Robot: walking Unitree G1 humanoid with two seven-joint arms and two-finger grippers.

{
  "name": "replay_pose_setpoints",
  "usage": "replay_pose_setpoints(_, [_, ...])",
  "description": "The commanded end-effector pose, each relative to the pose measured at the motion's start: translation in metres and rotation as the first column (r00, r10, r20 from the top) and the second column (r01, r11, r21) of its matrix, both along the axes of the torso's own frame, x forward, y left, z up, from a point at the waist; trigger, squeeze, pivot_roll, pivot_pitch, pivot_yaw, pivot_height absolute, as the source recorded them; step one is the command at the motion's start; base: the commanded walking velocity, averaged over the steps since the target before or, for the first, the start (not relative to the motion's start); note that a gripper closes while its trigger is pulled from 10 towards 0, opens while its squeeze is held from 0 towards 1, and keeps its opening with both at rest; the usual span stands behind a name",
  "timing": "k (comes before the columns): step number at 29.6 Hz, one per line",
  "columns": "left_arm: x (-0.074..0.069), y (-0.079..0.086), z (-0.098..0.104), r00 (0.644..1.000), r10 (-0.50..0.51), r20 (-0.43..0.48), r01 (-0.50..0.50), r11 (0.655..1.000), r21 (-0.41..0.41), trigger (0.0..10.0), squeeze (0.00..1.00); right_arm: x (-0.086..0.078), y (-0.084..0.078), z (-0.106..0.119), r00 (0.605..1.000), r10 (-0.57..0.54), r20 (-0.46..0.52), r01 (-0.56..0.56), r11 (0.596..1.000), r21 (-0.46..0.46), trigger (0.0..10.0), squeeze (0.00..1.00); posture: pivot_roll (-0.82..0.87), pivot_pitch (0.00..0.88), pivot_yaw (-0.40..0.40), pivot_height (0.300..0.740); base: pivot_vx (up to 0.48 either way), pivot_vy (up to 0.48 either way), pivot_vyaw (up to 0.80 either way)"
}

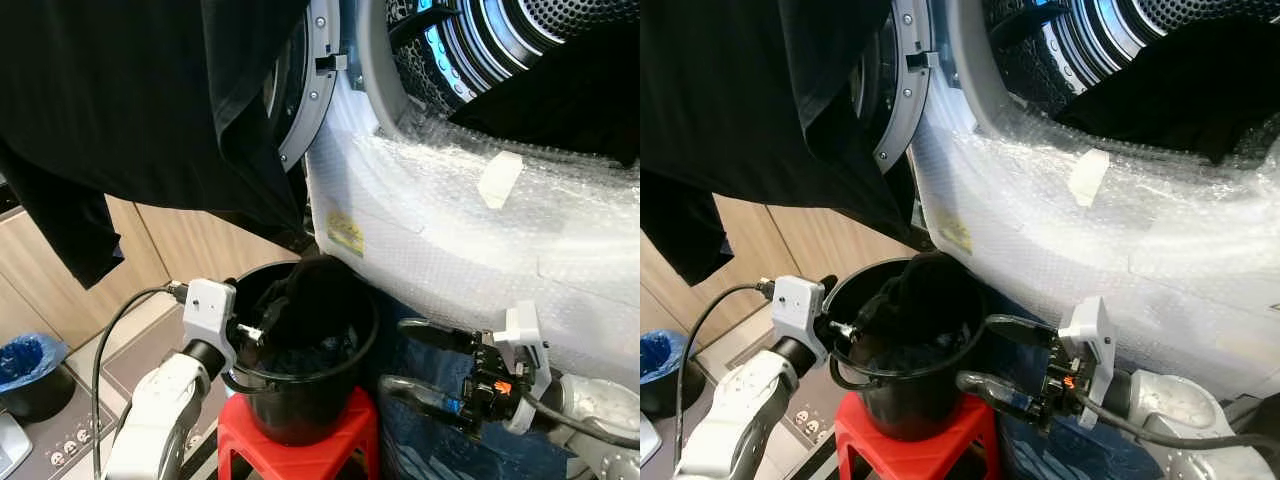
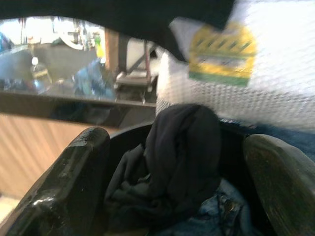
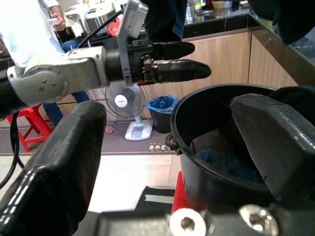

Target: Clothes washing

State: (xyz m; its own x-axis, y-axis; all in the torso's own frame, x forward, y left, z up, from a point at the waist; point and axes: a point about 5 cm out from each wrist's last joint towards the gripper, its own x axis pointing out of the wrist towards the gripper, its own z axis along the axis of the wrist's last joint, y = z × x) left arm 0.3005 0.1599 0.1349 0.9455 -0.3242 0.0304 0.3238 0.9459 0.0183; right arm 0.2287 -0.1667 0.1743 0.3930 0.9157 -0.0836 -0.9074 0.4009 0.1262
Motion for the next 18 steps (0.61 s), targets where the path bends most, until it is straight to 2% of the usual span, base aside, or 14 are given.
replay_pose_setpoints(1, [0.003, 0.007, -0.002, 1.000, 0.017, -0.003, -0.018, 1.000, -0.012, 10.0, 0.00, -0.001, 0.002, -0.001, 1.000, 0.000, 0.011, 0.000, 1.000, -0.007, 10.0, 0.00, -0.06, 0.066, 0.069, 0.740, 0.000, 0.000, 0.00])
replay_pose_setpoints(6, [0.027, 0.016, -0.009, 0.998, 0.053, -0.039, -0.053, 0.999, 0.007, 10.0, 0.00, -0.005, 0.003, -0.011, 0.999, -0.048, 0.022, 0.049, 0.998, -0.028, 10.0, 0.00, -0.07, 0.098, 0.065, 0.740, 0.000, 0.000, 0.00])
replay_pose_setpoints(8, [0.029, 0.017, -0.008, 0.998, 0.058, -0.038, -0.057, 0.998, 0.016, 10.0, 0.00, -0.006, 0.004, -0.011, 0.999, -0.050, 0.021, 0.051, 0.998, -0.025, 10.0, 0.00, -0.07, 0.098, 0.065, 0.740, 0.000, 0.000, 0.00])
replay_pose_setpoints(9, [0.035, 0.018, -0.007, 0.997, 0.052, -0.049, -0.053, 0.999, -0.010, 10.0, 0.00, -0.009, 0.004, -0.010, 0.998, -0.058, 0.022, 0.058, 0.998, -0.022, 10.0, 0.00, -0.08, 0.112, 0.065, 0.740, 0.000, 0.000, 0.00])
replay_pose_setpoints(12, [0.044, 0.021, -0.008, 0.996, 0.056, -0.075, -0.056, 0.998, 0.002, 10.0, 0.00, -0.014, 0.006, -0.010, 0.997, -0.070, 0.012, 0.070, 0.997, -0.017, 10.0, 0.00, -0.09, 0.142, 0.065, 0.740, 0.000, 0.000, 0.00])
replay_pose_setpoints(16, [0.050, 0.024, -0.011, 0.993, 0.036, -0.112, -0.038, 0.999, -0.012, 10.0, 0.00, -0.023, 0.007, -0.009, 0.997, -0.074, 0.002, 0.074, 0.997, -0.014, 10.0, 0.00, -0.11, 0.178, 0.064, 0.740, 0.000, 0.000, 0.00])
replay_pose_setpoints(17, [0.052, 0.025, -0.012, 0.992, 0.033, -0.124, -0.036, 0.999, -0.021, 10.0, 1.00, -0.025, 0.007, -0.008, 0.997, -0.076, 0.002, 0.076, 0.997, -0.013, 10.0, 0.00, -0.11, 0.188, 0.063, 0.740, 0.000, 0.000, 0.00])
replay_pose_setpoints(18, [0.054, 0.025, -0.013, 0.991, 0.032, -0.130, -0.036, 0.999, -0.025, 10.0, 1.00, -0.026, 0.007, -0.008, 0.997, -0.077, 0.002, 0.077, 0.997, -0.013, 10.0, 0.00, -0.11, 0.188, 0.063, 0.740, 0.000, 0.000, 0.00])
